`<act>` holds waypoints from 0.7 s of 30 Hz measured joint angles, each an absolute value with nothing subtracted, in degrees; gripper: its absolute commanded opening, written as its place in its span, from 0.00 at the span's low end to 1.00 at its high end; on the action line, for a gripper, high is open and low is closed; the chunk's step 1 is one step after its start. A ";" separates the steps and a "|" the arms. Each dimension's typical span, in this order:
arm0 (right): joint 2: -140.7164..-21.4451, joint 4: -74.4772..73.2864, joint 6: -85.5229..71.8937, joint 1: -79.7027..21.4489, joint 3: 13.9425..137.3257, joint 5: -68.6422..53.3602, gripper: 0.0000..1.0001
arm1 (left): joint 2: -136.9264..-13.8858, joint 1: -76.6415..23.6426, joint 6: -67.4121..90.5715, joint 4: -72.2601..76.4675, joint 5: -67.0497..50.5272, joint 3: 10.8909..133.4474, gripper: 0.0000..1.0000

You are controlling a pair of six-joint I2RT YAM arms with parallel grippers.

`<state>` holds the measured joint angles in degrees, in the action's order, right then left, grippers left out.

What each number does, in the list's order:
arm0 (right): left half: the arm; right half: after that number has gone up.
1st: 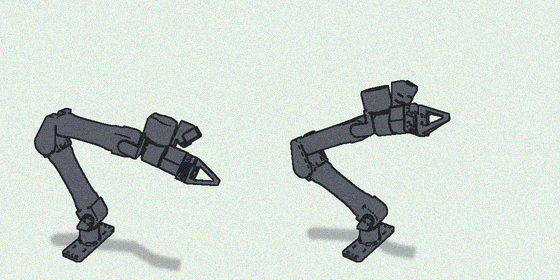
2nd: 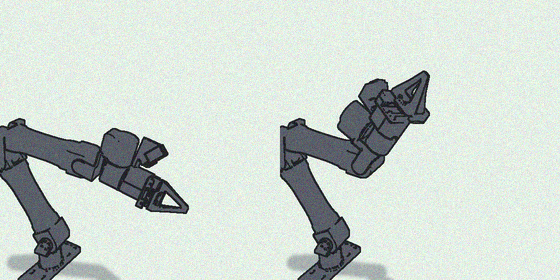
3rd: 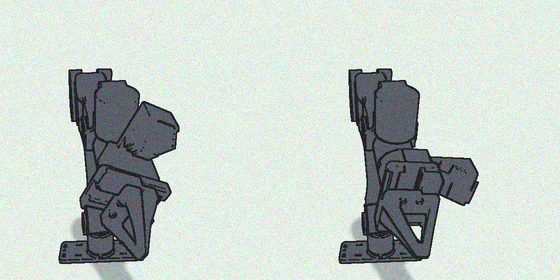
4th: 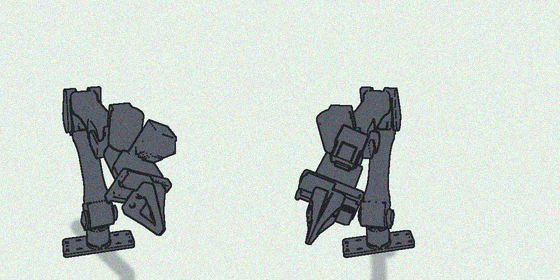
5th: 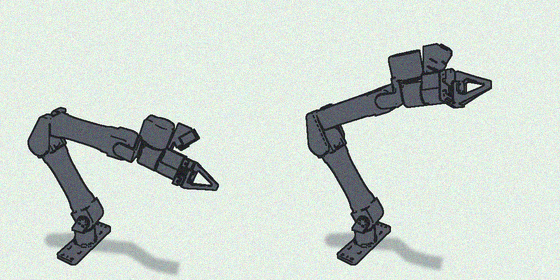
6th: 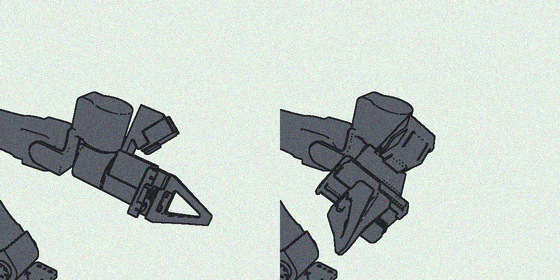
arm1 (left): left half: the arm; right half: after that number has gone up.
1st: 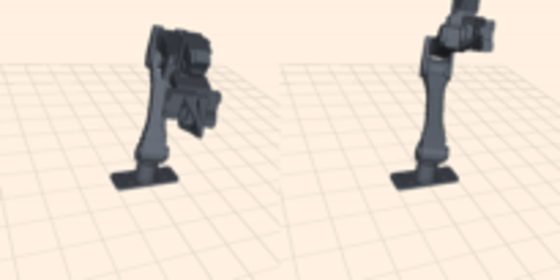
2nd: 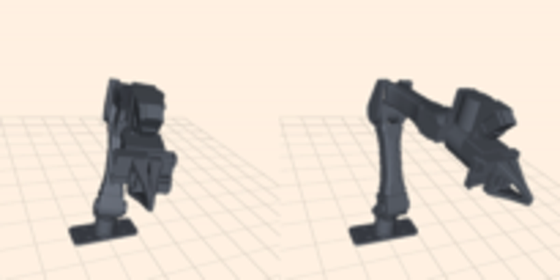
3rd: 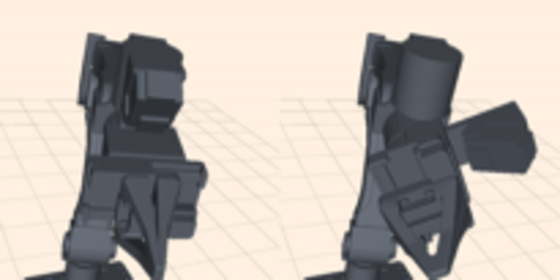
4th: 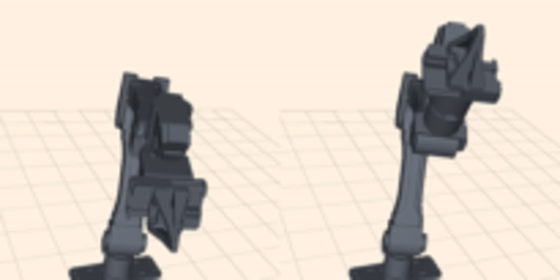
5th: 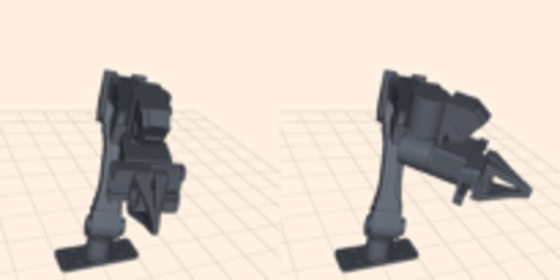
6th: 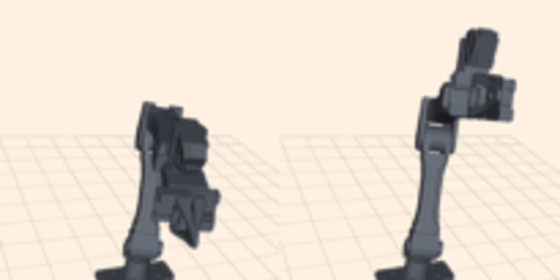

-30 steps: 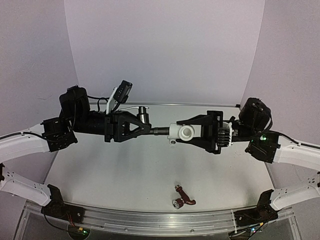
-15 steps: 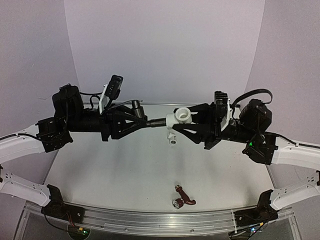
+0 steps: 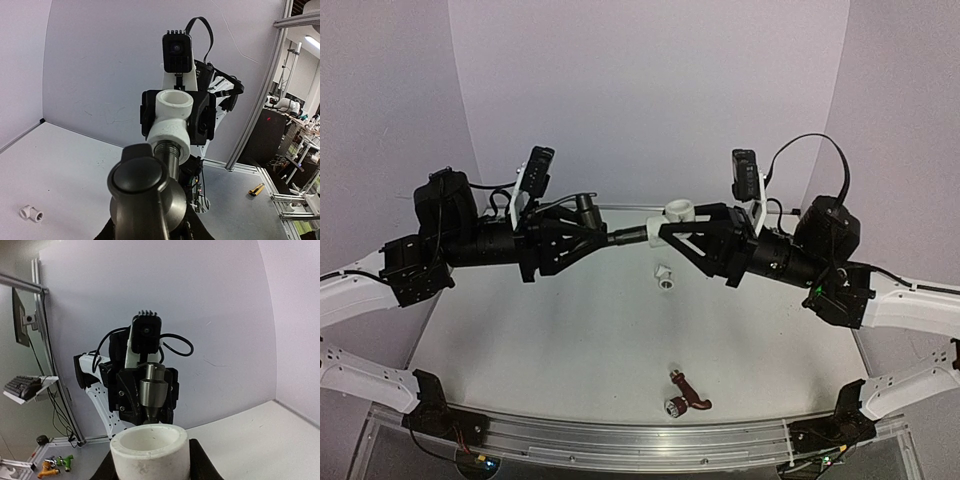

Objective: Install the water faucets

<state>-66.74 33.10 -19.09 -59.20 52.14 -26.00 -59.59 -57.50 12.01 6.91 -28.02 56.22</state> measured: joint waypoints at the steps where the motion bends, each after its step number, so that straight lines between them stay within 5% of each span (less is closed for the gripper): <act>1: -66.86 32.80 -21.02 -59.20 52.16 -25.44 0.00 | -59.45 -57.63 11.67 6.22 -27.29 56.31 0.00; 7: -68.23 29.65 -31.05 -59.18 53.55 -21.56 0.02 | -58.63 -58.04 8.61 2.33 -22.67 57.39 0.00; 11: -69.12 28.13 -33.96 -59.20 54.79 -20.75 0.27 | -57.75 -58.22 9.03 1.01 -20.52 57.39 0.00; 15: -69.17 26.81 -33.53 -59.10 55.07 -19.82 0.64 | -57.43 -58.67 10.40 0.26 -18.06 57.39 0.00; 18: -69.12 24.98 -30.70 -58.73 55.16 -18.46 0.81 | -57.15 -58.99 11.25 -0.80 -16.31 57.34 0.00; 21: -68.44 23.38 -25.73 -58.38 55.25 -16.78 0.87 | -56.64 -59.11 13.69 -0.96 -15.49 57.17 0.00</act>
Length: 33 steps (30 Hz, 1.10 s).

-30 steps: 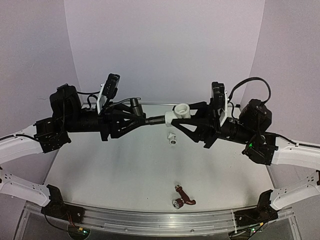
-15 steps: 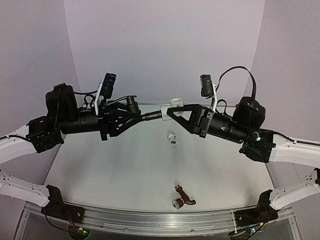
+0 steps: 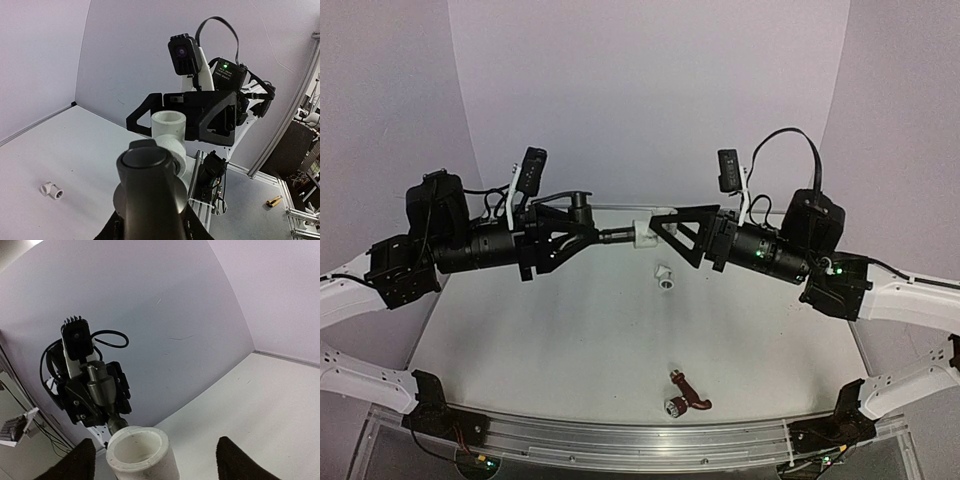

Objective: Install the water faucets

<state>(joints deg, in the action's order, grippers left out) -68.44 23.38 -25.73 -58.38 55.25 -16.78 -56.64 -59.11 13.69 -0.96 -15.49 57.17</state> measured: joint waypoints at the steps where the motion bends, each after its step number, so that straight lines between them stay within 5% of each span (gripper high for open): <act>1: -67.92 22.69 -23.39 -58.35 55.26 -16.23 0.90 | -56.43 -59.11 14.77 -0.87 -15.25 57.07 0.00; 6: -64.82 19.27 -11.52 -58.30 56.20 -14.93 0.98 | -56.43 -59.03 20.77 0.93 -15.37 55.83 0.00; 19: -55.97 1.76 43.35 -58.26 58.97 -20.77 0.98 | -58.86 -51.86 46.35 11.86 -23.27 48.33 0.00; 26: -55.65 -4.84 73.35 -59.16 58.84 -19.87 0.96 | -60.59 -50.81 57.82 16.41 -26.73 47.81 0.00; 33: -57.85 3.68 93.36 -59.48 52.84 -18.20 0.88 | -63.80 -50.81 64.68 17.65 -30.35 47.86 0.00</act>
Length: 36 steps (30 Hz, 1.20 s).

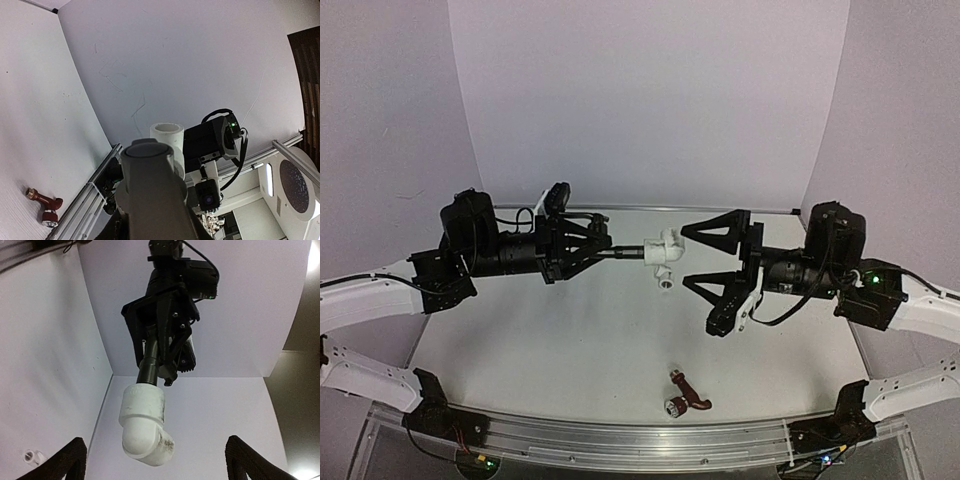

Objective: Install the water faucets

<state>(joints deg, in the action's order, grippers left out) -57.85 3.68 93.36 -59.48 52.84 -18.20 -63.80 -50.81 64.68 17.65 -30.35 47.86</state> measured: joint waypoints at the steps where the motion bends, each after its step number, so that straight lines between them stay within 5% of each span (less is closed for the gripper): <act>1: -58.54 4.50 95.28 -59.52 52.47 -18.11 0.86 | -63.93 -50.81 65.27 17.64 -30.61 47.86 0.00; 13: -66.02 13.04 107.84 -59.57 52.03 -17.85 0.62 | -64.18 -50.81 68.05 19.04 -33.25 47.86 0.00; 28: -68.39 14.45 104.24 -59.57 55.05 -18.09 0.02 | -64.97 -50.78 69.16 22.11 -34.81 47.86 0.00; 36: -68.93 11.00 98.20 -59.55 57.10 -18.05 0.00 | -64.86 -50.72 68.91 21.37 -34.52 47.86 0.00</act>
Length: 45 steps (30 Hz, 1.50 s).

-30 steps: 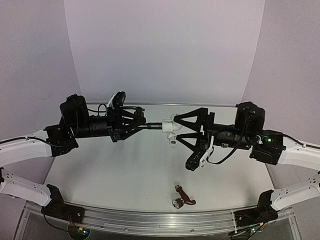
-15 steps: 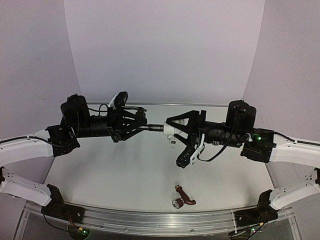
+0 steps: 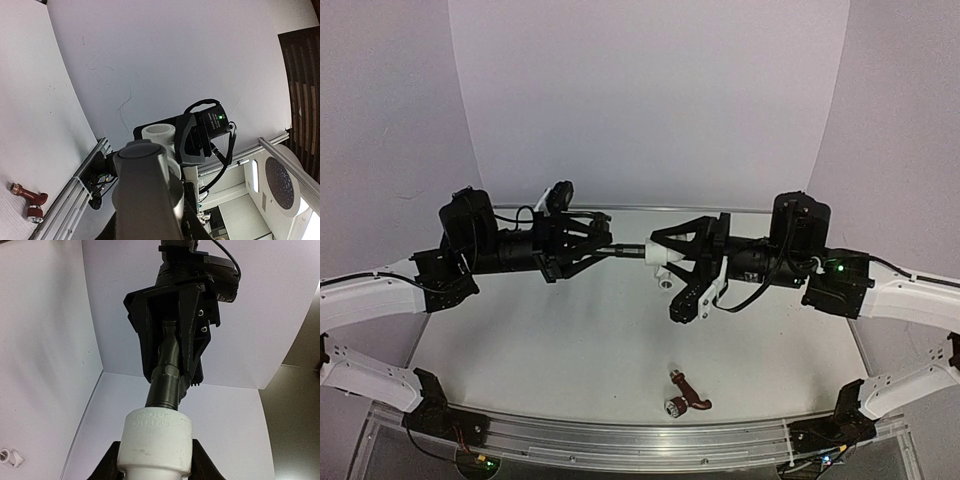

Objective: Install the water faucets

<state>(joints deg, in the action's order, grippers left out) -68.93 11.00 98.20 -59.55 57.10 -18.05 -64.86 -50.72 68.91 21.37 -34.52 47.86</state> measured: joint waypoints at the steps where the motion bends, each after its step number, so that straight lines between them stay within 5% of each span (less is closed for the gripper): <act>1: -69.01 10.42 96.86 -59.56 57.41 -18.09 0.00 | -64.80 -50.68 68.65 21.22 -34.53 47.86 0.00; 20: -69.11 5.97 61.78 -59.57 63.06 -26.18 0.00 | -61.21 -52.64 46.61 23.55 -36.48 48.58 0.00; 45: -70.04 -1.55 72.71 -60.09 65.66 -15.49 0.00 | -64.30 -53.56 41.27 12.03 -30.66 55.18 0.00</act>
<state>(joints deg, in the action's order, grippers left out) -70.04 -1.55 72.71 -60.09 65.66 -15.49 -64.30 -53.56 41.27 12.03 -30.66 55.18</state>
